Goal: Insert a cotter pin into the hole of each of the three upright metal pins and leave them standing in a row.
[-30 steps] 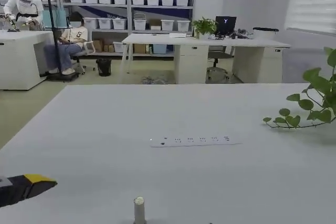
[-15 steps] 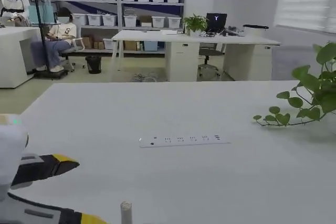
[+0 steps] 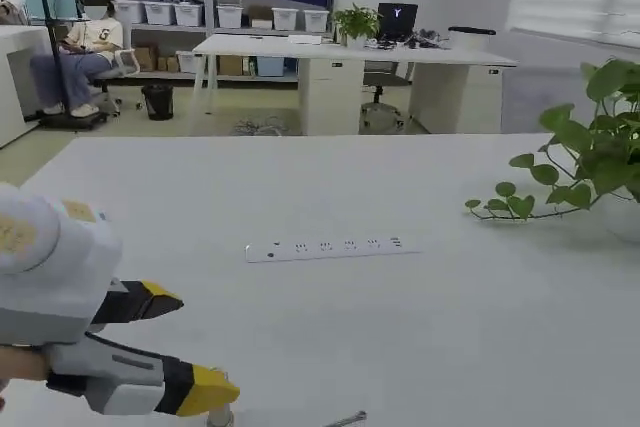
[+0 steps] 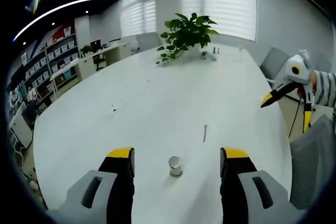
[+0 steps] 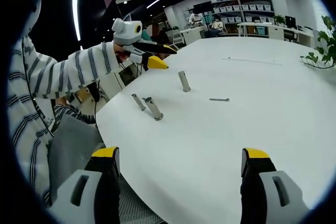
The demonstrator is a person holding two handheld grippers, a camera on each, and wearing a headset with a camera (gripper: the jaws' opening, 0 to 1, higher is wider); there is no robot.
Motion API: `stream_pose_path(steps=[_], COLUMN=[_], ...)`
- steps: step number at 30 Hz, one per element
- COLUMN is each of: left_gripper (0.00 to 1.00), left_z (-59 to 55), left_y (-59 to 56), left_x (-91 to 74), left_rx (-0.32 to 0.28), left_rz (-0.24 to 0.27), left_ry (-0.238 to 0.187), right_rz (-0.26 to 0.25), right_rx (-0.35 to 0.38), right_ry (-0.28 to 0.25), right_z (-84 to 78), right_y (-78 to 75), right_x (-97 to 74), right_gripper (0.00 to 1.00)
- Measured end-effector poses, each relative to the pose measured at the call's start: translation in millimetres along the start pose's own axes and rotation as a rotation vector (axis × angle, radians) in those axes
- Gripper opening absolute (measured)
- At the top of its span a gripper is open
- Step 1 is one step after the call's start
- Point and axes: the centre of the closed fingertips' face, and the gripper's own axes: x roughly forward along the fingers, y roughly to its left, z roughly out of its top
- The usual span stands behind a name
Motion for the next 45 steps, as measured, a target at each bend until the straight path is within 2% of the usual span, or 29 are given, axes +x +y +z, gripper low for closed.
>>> stream_pose_path(steps=[6, 13, 18, 22, 27, 30, 34, 35, 37, 42, 45], left_gripper=[0.61, 0.51, 0.38, 0.30, 0.28, 0.24, 0.11, 0.11, 0.11, 0.10, 0.10], left_z=[-18.3, -36.7, -42.1, -45.6, -48.6, -51.8, -52.5, -52.1, -51.6, -50.9, -50.9], left_y=[-5.1, -10.1, -12.0, -12.0, -11.6, -7.8, 0.0, 2.2, 0.5, 0.4, 0.5], left_x=[16.0, 33.9, 42.5, 48.3, 52.3, 53.0, 53.7, 53.5, 54.0, 53.4, 53.2], left_rx=[0.025, 0.048, 0.018, 0.022, -0.004, 0.007, 0.002, 0.009, -0.030, 0.009, 0.000], left_rz=[-0.040, -0.081, -0.097, -0.097, -0.098, -0.091, -0.061, -0.055, -0.068, -0.066, -0.063], left_ry=[0.068, 0.135, 0.144, 0.154, 0.162, 0.170, 0.167, 0.163, 0.150, 0.150, 0.146], right_rz=[-0.003, -0.007, -0.013, -0.013, -0.013, -0.014, -0.027, -0.030, -0.035, -0.038, -0.038], right_rx=[0.008, 0.028, 0.041, 0.047, 0.060, 0.063, 0.066, 0.069, 0.072, 0.074, 0.071], right_ry=[-0.005, -0.003, -0.006, -0.007, -0.010, -0.005, -0.016, -0.019, -0.025, -0.027, -0.024], right_z=[-0.3, -5.9, -8.5, -10.4, -12.7, -14.6, -13.6, -13.2, -12.4, -11.7, -11.7], right_y=[-2.0, -5.2, -6.8, -6.8, -7.2, -7.8, -10.7, -11.0, -11.6, -11.5, -11.2], right_x=[0.3, 0.9, -0.1, -0.5, -0.6, 0.0, -0.2, -0.4, -0.5, 0.2, 0.8], right_gripper=[0.95, 0.94, 0.94, 0.93, 0.93, 0.92, 0.91, 0.91, 0.91, 0.91, 0.91])
